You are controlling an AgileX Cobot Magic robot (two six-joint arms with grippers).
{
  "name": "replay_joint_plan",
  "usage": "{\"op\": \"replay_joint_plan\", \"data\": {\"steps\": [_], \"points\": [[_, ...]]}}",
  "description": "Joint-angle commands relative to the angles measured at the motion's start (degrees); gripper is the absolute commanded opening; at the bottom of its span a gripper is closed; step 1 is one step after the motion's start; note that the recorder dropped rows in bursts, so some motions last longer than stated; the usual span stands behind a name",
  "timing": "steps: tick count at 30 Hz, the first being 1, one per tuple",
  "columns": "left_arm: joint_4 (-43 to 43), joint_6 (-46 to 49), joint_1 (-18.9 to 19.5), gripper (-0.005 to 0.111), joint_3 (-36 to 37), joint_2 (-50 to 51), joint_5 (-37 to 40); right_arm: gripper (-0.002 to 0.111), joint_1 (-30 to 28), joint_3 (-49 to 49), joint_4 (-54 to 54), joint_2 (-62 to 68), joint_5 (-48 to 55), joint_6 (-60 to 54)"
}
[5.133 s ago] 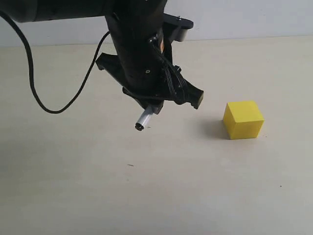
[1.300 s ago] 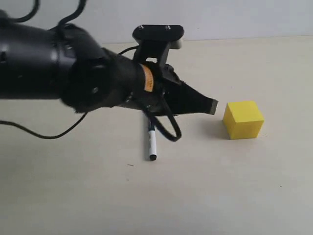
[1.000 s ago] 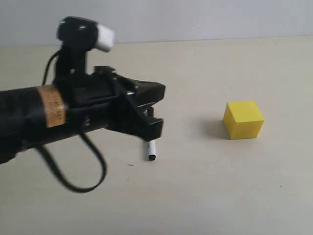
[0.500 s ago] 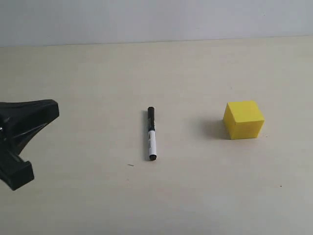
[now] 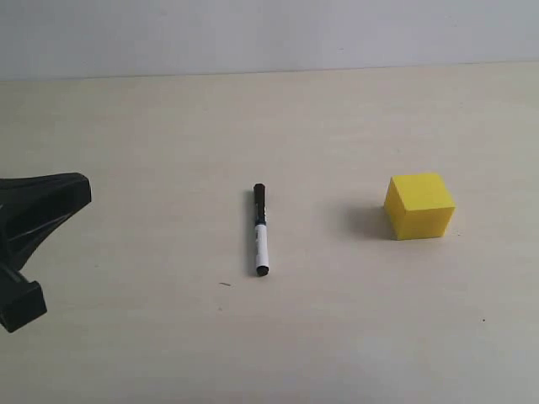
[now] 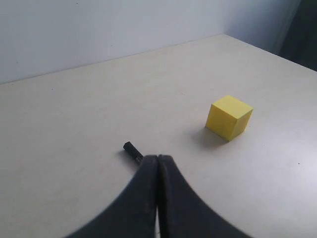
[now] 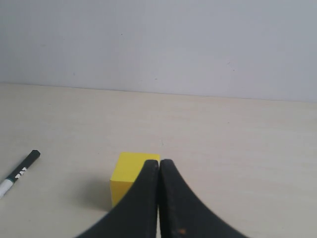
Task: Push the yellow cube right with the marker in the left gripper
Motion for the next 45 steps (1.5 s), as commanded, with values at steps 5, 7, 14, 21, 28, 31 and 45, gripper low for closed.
{"op": "replay_joint_plan", "data": {"steps": [5,7,14,21,28,31,45], "points": [[0.45,3.22,0.16,0.000,0.22,-0.35,0.34,0.000,-0.29,0.33,-0.04,-0.39,-0.25,-0.18],[0.45,4.21,0.58,0.000,0.26,-0.96,0.34,0.000,-0.29,0.33,-0.04,-0.39,-0.25,-0.18],[0.45,4.21,9.90,0.000,0.26,-11.38,0.86,0.000,-0.29,0.33,-0.04,-0.39,-0.25,-0.18],[0.45,3.40,20.94,0.000,0.64,-23.31,5.96,0.000,-0.29,0.33,-0.04,-0.39,-0.25,-0.18],[0.45,4.03,28.12,0.000,0.64,-30.68,18.45,0.000,-0.29,0.33,-0.04,-0.39,-0.25,-0.18],[0.58,4.90,30.62,0.000,0.64,-33.25,20.04,0.000,-0.29,0.33,-0.04,-0.39,-0.25,-0.18],[0.37,4.43,32.76,0.000,0.99,-41.04,23.93,0.000,-0.29,0.33,-0.04,-0.39,-0.25,-0.18]]}}
